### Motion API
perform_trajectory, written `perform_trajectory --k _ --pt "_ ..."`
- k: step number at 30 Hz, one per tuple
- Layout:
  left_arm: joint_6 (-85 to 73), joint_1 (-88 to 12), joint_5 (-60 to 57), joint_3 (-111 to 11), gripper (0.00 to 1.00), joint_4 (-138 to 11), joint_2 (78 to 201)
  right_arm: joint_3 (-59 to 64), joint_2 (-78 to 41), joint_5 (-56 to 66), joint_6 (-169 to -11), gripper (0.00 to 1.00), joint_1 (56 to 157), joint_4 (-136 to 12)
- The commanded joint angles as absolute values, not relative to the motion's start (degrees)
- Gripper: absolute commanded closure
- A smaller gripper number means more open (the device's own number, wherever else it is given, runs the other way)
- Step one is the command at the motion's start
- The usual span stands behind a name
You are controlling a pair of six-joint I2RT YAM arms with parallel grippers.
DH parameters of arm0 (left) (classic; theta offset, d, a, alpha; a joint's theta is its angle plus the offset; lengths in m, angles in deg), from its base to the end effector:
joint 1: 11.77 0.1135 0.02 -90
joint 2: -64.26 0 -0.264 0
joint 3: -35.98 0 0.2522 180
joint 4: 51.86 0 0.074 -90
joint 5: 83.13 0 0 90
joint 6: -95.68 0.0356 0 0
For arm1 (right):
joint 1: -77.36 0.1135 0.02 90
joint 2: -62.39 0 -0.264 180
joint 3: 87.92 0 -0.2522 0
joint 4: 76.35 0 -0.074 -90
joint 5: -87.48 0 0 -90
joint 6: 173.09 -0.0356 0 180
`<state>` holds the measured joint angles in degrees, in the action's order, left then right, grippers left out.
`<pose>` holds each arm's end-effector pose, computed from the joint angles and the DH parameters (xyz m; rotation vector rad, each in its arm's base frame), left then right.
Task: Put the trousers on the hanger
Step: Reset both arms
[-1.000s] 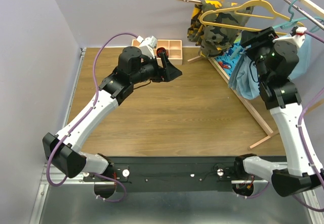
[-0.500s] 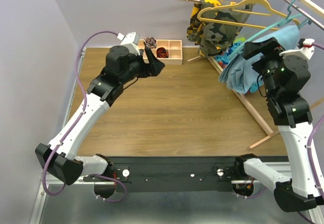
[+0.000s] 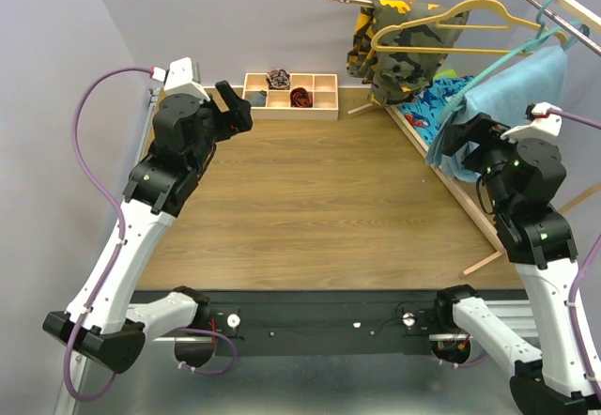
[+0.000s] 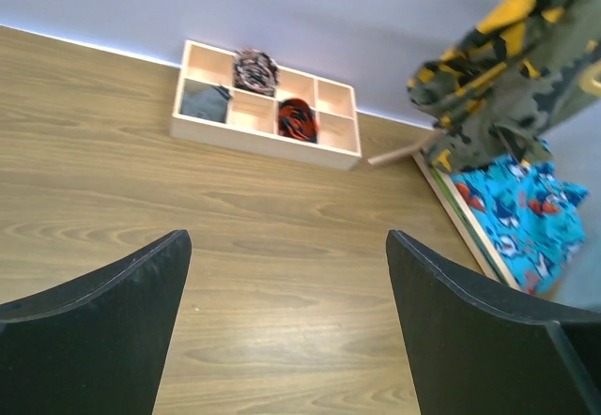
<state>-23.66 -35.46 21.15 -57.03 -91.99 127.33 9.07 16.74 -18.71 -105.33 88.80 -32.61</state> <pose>0.2103 -0.0827 0.4555 -0.2702 1.7446 -0.4587 0.1425 0.0187 0.4433 0.3683 1.6410 0.2052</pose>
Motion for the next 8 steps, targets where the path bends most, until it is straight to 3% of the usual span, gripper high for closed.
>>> perform_trajectory --k 1,8 --pt "-22.8 -35.2 29.8 -57.2 0.07 -93.8 124.8 11.2 18.2 -17.9 -101.5 0.0 88.6 -31.1" --pt "-21.4 -35.2 31.5 -57.1 0.07 -92.4 122.7 12.4 19.3 -17.8 -101.0 0.0 88.6 -31.1"
